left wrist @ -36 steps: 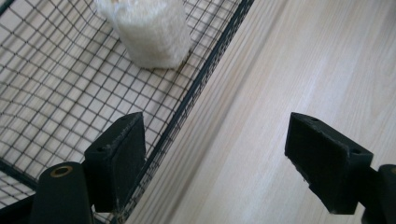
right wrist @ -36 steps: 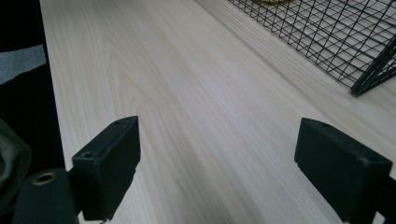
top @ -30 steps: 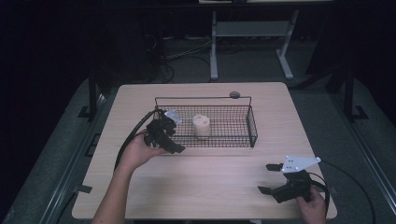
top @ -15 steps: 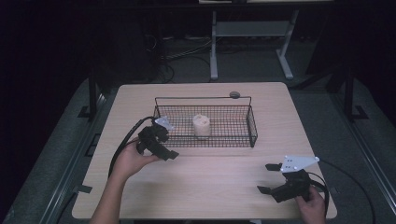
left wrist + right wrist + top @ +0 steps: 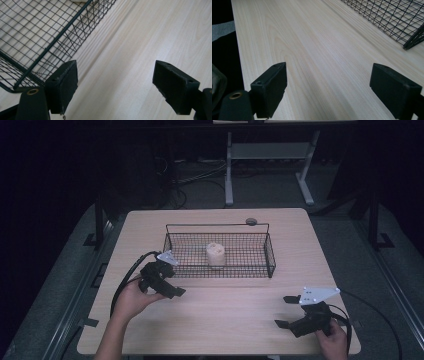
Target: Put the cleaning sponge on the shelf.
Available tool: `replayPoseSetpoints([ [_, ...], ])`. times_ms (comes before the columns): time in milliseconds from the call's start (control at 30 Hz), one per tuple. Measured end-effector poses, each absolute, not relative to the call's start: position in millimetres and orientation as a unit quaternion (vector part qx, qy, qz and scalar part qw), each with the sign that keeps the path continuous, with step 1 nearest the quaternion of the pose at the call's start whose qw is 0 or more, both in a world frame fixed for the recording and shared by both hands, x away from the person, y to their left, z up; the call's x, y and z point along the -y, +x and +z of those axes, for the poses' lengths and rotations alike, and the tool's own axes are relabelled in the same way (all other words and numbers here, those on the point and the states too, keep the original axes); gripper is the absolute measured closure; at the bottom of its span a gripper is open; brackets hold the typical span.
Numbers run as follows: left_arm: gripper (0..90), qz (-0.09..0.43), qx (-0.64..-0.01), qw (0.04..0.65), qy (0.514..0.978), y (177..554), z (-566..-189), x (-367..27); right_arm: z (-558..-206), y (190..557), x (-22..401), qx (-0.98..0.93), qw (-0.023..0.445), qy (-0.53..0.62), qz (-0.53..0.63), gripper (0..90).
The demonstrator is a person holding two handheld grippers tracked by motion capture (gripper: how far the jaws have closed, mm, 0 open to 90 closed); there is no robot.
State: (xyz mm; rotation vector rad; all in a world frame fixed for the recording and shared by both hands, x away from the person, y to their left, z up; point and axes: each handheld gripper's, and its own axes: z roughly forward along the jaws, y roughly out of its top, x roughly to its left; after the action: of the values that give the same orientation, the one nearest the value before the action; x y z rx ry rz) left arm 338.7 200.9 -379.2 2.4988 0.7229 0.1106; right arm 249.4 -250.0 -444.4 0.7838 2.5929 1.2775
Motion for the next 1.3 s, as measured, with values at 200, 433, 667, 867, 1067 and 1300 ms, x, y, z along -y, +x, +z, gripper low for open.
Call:
replayPoseSetpoints([
  [200, 19.4, 0.044, -0.273, 0.269, 0.923, 331.0, -381.1, -208.6, -444.7, 249.3, 249.7, -0.864, 0.073, 0.261, 0.425, 13.8],
  [433, 19.4, 0.049, -0.281, 0.270, 0.920, 319.7, -385.3, -220.8, -445.0, 249.4, 249.1, -0.865, 0.074, 0.262, 0.423, 13.8],
  [667, 19.2, 0.052, -0.287, 0.272, 0.917, 308.8, -387.0, -231.7, -445.4, 249.0, 248.2, -0.866, 0.072, 0.262, 0.420, 13.8],
  [867, 19.2, 0.055, -0.289, 0.275, 0.915, 299.7, -387.8, -238.4, -446.3, 248.8, 247.2, -0.867, 0.070, 0.262, 0.418, 13.8],
  [1067, 18.4, 0.057, -0.289, 0.276, 0.915, 289.3, -390.8, -243.8, -446.6, 248.1, 246.7, -0.869, 0.071, 0.261, 0.416, 13.8],
  [1300, 18.0, 0.061, -0.297, 0.280, 0.911, 277.0, -395.6, -252.1, -446.9, 247.5, 246.5, -0.870, 0.071, 0.260, 0.412, 13.8],
])
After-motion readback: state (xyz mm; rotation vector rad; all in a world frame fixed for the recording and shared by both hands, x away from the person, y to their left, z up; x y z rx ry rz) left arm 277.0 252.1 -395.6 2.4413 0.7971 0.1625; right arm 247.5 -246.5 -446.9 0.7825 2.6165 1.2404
